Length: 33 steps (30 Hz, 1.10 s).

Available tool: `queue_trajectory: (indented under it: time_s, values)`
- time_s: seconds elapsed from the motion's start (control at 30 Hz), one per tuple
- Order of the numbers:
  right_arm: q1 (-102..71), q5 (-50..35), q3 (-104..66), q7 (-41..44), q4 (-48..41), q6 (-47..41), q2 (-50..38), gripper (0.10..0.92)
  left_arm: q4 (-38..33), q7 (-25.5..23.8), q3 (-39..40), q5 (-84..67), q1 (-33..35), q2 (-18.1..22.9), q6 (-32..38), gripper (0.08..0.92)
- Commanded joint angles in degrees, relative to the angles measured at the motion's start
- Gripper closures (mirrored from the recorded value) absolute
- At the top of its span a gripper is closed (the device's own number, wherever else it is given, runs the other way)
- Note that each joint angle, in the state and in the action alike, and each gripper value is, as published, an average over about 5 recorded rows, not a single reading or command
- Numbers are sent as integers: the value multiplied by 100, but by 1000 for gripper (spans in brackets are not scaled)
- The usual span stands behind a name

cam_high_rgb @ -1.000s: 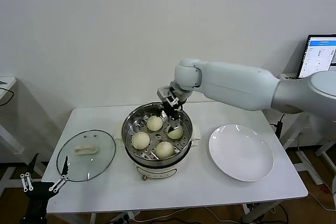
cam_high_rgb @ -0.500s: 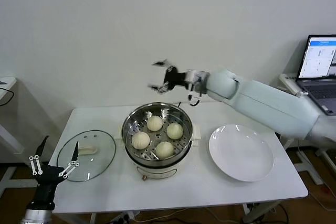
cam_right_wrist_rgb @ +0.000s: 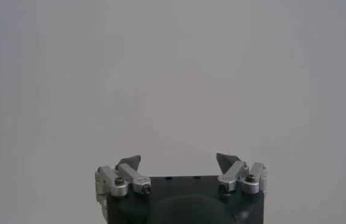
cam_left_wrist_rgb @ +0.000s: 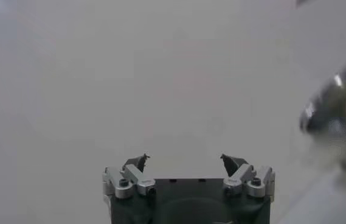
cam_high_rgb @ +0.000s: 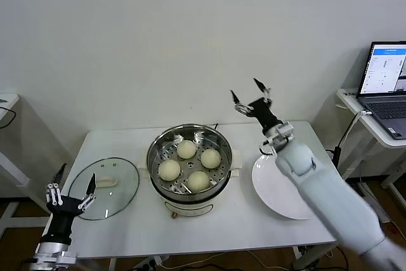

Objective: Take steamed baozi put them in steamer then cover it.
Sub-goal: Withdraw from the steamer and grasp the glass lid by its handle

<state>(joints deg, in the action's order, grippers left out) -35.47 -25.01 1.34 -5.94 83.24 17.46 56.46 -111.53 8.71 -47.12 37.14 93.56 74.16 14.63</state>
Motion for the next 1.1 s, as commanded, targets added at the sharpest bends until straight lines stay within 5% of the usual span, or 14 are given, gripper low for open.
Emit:
queue_trajectory:
  time_s: [0.03,0.4,1.1]
  values:
    - [-2914,556,-2680,-426,261,682,1196,203,1726,801,138,3230,-403,-88,-462,177]
    - [-3210,1183,-2865,-352,41,901,1824,203,2049,1164,283,4025,-757,198,-295,177]
    - [-3091,1371,-2674,-392,310,687,2009,203,2891,1212,476,3920,-1695,125,-250,177]
